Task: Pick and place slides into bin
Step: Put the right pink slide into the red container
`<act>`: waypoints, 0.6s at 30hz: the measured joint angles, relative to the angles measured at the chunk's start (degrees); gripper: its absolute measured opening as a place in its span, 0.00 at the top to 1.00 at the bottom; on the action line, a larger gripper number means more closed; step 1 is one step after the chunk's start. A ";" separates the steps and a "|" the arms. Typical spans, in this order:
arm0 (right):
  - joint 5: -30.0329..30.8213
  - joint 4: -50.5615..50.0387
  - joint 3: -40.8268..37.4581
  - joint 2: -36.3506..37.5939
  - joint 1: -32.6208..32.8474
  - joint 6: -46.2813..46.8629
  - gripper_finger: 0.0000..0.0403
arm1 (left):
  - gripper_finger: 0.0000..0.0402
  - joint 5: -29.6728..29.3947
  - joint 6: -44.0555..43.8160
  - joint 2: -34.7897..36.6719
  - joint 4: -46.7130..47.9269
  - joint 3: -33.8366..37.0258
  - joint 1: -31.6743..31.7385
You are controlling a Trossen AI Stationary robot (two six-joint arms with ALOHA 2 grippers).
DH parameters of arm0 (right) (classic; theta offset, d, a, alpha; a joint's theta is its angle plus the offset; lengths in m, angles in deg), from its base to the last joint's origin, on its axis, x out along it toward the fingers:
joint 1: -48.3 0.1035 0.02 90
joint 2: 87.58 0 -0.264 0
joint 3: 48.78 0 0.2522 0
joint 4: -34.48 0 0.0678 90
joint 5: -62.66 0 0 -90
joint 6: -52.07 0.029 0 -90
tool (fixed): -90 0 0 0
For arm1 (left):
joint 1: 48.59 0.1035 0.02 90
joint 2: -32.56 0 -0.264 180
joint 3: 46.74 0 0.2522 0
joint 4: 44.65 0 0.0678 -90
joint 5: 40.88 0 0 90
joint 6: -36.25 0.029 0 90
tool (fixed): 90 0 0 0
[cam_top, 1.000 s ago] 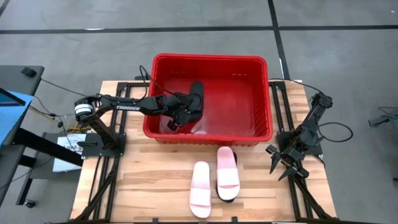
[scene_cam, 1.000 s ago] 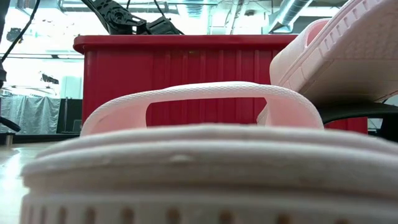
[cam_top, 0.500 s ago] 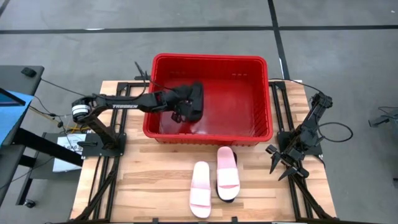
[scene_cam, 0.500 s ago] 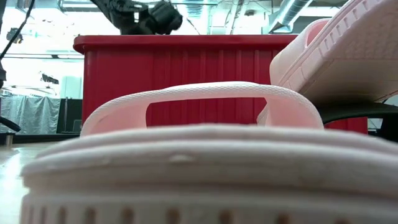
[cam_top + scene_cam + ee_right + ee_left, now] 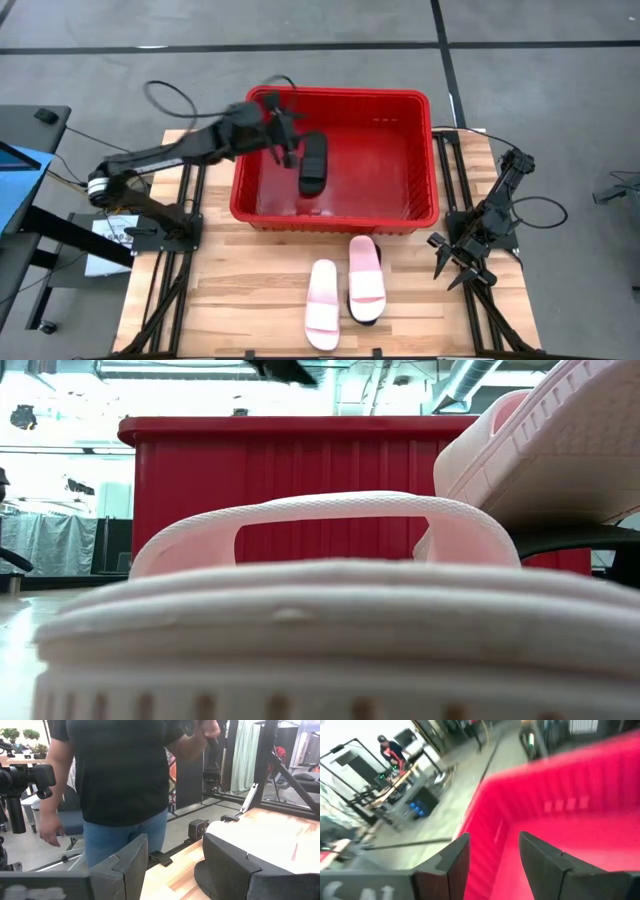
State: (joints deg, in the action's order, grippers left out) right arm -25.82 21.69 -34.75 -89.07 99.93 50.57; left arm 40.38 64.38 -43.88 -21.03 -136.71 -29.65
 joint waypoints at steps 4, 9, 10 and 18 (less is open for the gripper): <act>0.00 0.00 0.00 0.00 -0.02 -0.01 0.54 | 0.60 7.97 -7.95 6.57 0.57 -0.09 0.00; 0.00 0.00 -0.01 0.01 0.00 0.00 0.54 | 0.60 20.56 -17.43 13.55 2.26 -0.09 -0.17; 0.00 0.01 0.01 0.00 -0.01 0.00 0.54 | 0.60 22.83 -19.33 14.78 2.96 -0.09 -0.36; 0.00 0.00 -0.01 0.00 0.00 -0.02 0.54 | 0.60 25.50 -26.20 19.69 3.51 -0.11 -11.30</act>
State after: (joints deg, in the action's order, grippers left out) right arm -25.82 21.69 -34.76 -89.07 99.93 50.55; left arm 65.87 38.18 -24.19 -17.52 -136.82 -40.96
